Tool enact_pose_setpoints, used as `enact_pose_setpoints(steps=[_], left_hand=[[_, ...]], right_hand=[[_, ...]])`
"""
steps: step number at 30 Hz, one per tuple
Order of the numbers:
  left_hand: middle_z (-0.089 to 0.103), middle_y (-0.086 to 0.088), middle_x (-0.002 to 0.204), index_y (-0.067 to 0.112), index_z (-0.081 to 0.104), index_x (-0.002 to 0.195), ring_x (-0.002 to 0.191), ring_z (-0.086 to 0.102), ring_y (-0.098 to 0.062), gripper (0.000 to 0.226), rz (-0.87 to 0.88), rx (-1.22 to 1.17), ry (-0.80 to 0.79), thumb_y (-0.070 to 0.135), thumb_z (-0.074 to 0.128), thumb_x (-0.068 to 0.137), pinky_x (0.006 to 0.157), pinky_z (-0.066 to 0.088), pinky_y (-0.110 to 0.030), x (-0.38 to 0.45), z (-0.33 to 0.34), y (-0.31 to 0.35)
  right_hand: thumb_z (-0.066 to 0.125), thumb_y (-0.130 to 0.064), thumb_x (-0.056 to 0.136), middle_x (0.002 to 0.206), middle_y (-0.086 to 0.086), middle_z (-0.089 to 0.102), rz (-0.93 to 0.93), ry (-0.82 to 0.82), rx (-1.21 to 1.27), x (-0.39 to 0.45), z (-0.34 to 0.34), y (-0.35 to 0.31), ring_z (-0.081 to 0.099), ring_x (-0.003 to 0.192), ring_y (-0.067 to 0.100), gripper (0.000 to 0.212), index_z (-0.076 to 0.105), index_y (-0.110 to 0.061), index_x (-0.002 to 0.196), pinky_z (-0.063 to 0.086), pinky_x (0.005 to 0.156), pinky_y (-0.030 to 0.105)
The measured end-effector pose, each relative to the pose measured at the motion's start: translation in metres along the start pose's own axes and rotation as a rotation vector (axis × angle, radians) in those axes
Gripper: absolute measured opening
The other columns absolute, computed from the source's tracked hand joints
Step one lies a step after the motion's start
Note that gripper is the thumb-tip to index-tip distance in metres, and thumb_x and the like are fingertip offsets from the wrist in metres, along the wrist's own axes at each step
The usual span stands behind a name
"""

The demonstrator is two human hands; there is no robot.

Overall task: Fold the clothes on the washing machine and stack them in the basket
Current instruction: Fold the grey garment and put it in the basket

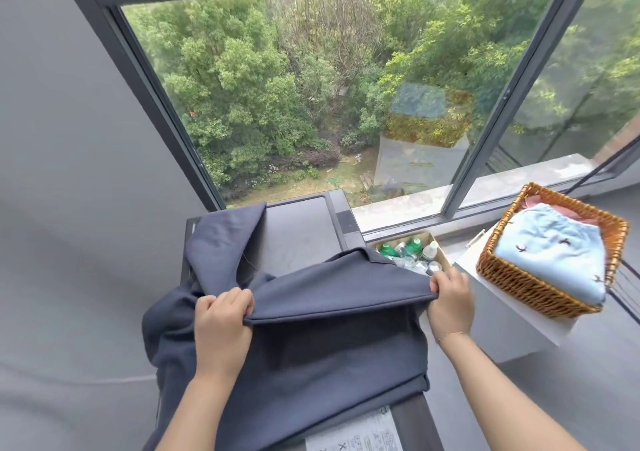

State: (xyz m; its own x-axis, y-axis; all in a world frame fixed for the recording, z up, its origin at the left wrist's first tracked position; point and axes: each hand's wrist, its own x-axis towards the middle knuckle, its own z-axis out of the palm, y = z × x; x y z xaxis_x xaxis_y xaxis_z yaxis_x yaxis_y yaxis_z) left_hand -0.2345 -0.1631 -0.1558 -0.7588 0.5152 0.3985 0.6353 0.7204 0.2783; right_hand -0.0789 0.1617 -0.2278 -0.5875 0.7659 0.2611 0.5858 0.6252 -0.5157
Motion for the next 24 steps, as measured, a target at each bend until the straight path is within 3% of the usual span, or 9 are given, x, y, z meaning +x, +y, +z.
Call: enact_pose_setpoints(steps=[3,5,8,11,14,17,19,22,24], left_hand=[[0.033,0.005,0.057,0.025,0.032,0.066,0.059,0.029,-0.021,0.038,0.034,0.016,-0.076,-0.005,0.038,0.044,0.061,0.024,-0.031,-0.011,0.005,0.004],[0.032,0.011,0.060,0.030,0.027,0.070,0.057,0.035,-0.014,0.051,0.066,-0.005,-0.233,-0.007,0.045,0.041,0.065,0.027,-0.028,-0.028,0.018,0.005],[0.041,0.016,0.069,0.035,0.032,0.075,0.068,0.048,-0.009,0.049,0.043,-0.063,-0.347,-0.002,0.049,0.049,0.075,0.032,-0.026,-0.045,0.027,0.000],[0.056,0.025,0.082,0.038,0.052,0.080,0.081,0.052,0.005,0.036,-0.005,-0.237,-0.304,0.008,0.058,0.061,0.079,0.037,-0.020,-0.044,0.018,-0.004],[0.064,0.015,0.089,0.025,0.065,0.083,0.089,0.060,-0.005,0.034,-0.266,-0.533,-0.114,-0.006,0.060,0.070,0.080,0.044,-0.012,-0.036,0.001,-0.011],[0.063,0.002,0.095,0.015,0.064,0.091,0.093,0.061,-0.023,0.044,-0.565,-0.532,0.086,-0.021,0.052,0.070,0.075,0.040,-0.004,-0.026,-0.015,-0.045],[0.058,-0.008,0.105,0.010,0.062,0.102,0.094,0.060,-0.031,0.043,-0.724,-0.446,0.114,-0.019,0.052,0.072,0.076,0.041,-0.011,-0.024,-0.022,-0.075],[0.056,-0.022,0.121,0.001,0.056,0.120,0.105,0.058,-0.037,0.046,-0.999,-0.387,-0.041,-0.011,0.057,0.075,0.090,0.043,-0.037,-0.022,-0.017,-0.115],[0.054,-0.020,0.130,0.004,0.050,0.130,0.117,0.053,-0.035,0.054,-1.099,-0.412,-0.160,-0.002,0.061,0.077,0.098,0.041,-0.040,-0.023,-0.014,-0.131]], right_hand=[[0.050,0.014,0.062,0.074,0.010,0.047,0.061,-0.037,-0.174,-0.006,-0.003,0.016,0.046,0.075,0.031,0.029,0.047,-0.014,0.063,0.026,0.063,0.031],[0.049,0.002,0.078,0.098,0.008,0.052,0.203,-0.355,-0.355,-0.016,0.007,0.017,0.048,0.102,0.034,0.024,0.053,-0.022,0.079,0.035,0.082,0.036],[0.044,-0.015,0.091,0.137,0.005,0.041,0.270,-0.712,-0.475,-0.019,0.013,0.001,0.028,0.134,0.026,0.033,0.055,-0.028,0.118,0.019,0.112,0.039],[0.048,-0.005,0.081,0.135,0.003,0.046,0.163,-0.460,-0.307,-0.017,0.005,-0.030,0.035,0.131,0.025,0.046,0.056,-0.021,0.123,0.025,0.110,0.036],[0.038,0.000,0.064,0.113,0.007,0.060,-0.033,-0.235,0.022,-0.026,-0.003,-0.075,0.050,0.112,0.031,0.053,0.066,-0.011,0.107,0.037,0.097,0.036],[0.033,-0.003,0.063,0.102,0.001,0.063,-0.262,-0.439,0.295,-0.054,0.004,-0.125,0.054,0.101,0.023,0.049,0.067,-0.012,0.097,0.040,0.092,0.030],[0.036,-0.009,0.074,0.099,-0.001,0.065,-0.369,-0.588,0.327,-0.074,0.015,-0.153,0.056,0.098,0.020,0.040,0.068,-0.013,0.098,0.043,0.091,0.031],[0.049,-0.021,0.090,0.100,-0.001,0.065,-0.230,-0.712,0.348,-0.093,0.033,-0.179,0.059,0.095,0.018,0.023,0.068,-0.015,0.102,0.045,0.089,0.029],[0.057,-0.028,0.090,0.099,0.000,0.064,-0.120,-0.802,0.337,-0.094,0.044,-0.198,0.059,0.094,0.017,0.019,0.066,-0.015,0.100,0.043,0.085,0.027]])
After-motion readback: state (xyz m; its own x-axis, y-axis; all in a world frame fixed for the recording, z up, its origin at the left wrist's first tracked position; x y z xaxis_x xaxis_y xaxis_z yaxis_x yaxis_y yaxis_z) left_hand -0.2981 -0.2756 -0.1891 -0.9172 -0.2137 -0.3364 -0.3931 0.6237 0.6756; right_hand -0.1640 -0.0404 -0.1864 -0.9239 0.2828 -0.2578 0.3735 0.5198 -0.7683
